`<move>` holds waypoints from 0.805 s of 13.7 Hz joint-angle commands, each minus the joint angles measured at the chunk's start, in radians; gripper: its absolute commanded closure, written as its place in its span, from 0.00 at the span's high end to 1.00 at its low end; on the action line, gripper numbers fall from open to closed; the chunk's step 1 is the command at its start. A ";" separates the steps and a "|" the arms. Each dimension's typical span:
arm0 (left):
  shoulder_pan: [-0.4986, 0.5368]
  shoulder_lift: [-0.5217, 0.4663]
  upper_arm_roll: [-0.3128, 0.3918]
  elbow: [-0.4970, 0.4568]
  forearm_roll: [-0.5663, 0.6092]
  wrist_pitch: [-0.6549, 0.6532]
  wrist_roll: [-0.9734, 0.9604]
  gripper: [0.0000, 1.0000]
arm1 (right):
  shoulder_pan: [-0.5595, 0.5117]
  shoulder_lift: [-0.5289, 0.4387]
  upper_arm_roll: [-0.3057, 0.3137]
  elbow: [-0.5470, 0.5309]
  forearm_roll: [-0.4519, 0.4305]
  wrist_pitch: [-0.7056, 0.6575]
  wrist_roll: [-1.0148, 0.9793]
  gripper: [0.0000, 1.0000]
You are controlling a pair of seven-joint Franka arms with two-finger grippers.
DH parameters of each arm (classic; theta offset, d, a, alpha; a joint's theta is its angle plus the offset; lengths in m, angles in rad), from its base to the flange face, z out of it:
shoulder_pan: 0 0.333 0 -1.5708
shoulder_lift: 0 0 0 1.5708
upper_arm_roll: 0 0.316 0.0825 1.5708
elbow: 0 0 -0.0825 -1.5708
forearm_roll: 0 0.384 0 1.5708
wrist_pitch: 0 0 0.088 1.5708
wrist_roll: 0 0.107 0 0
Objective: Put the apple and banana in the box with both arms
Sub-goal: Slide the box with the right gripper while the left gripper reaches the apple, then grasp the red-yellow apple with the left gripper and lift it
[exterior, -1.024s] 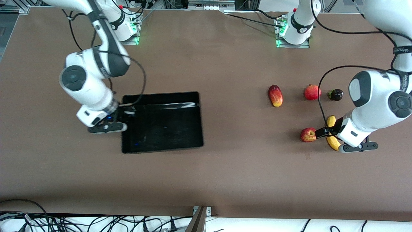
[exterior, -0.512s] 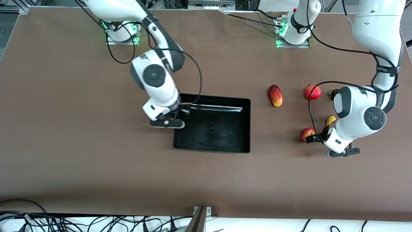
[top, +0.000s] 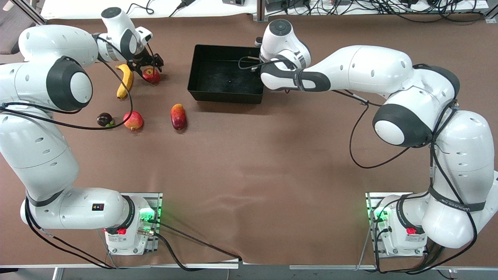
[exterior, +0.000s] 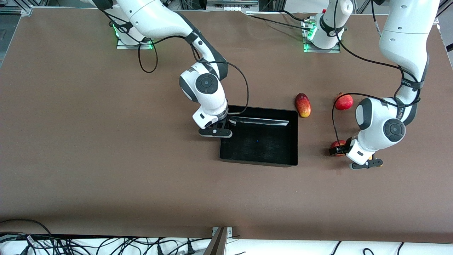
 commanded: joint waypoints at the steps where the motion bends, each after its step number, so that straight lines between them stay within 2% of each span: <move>1: -0.002 -0.014 0.003 -0.029 -0.020 0.030 -0.002 0.15 | 0.026 0.034 -0.012 0.041 -0.007 0.031 0.031 0.00; 2: -0.002 -0.015 0.003 -0.029 -0.015 0.026 0.003 0.00 | 0.031 0.040 -0.012 0.041 -0.007 0.043 0.031 0.00; 4: -0.003 -0.031 0.001 -0.028 -0.010 0.004 0.003 0.00 | 0.032 0.055 -0.013 0.041 -0.007 0.065 0.029 0.00; 6: -0.017 -0.069 0.000 0.007 -0.009 -0.121 0.000 0.00 | 0.031 0.066 -0.012 0.041 -0.007 0.100 0.025 0.00; 9: -0.052 -0.123 -0.009 0.165 -0.009 -0.412 -0.073 0.00 | 0.032 0.069 -0.013 0.041 -0.010 0.120 0.015 0.00; 11: -0.080 -0.124 -0.019 0.280 -0.019 -0.523 -0.217 0.00 | 0.032 0.069 -0.013 0.041 -0.012 0.120 0.015 0.00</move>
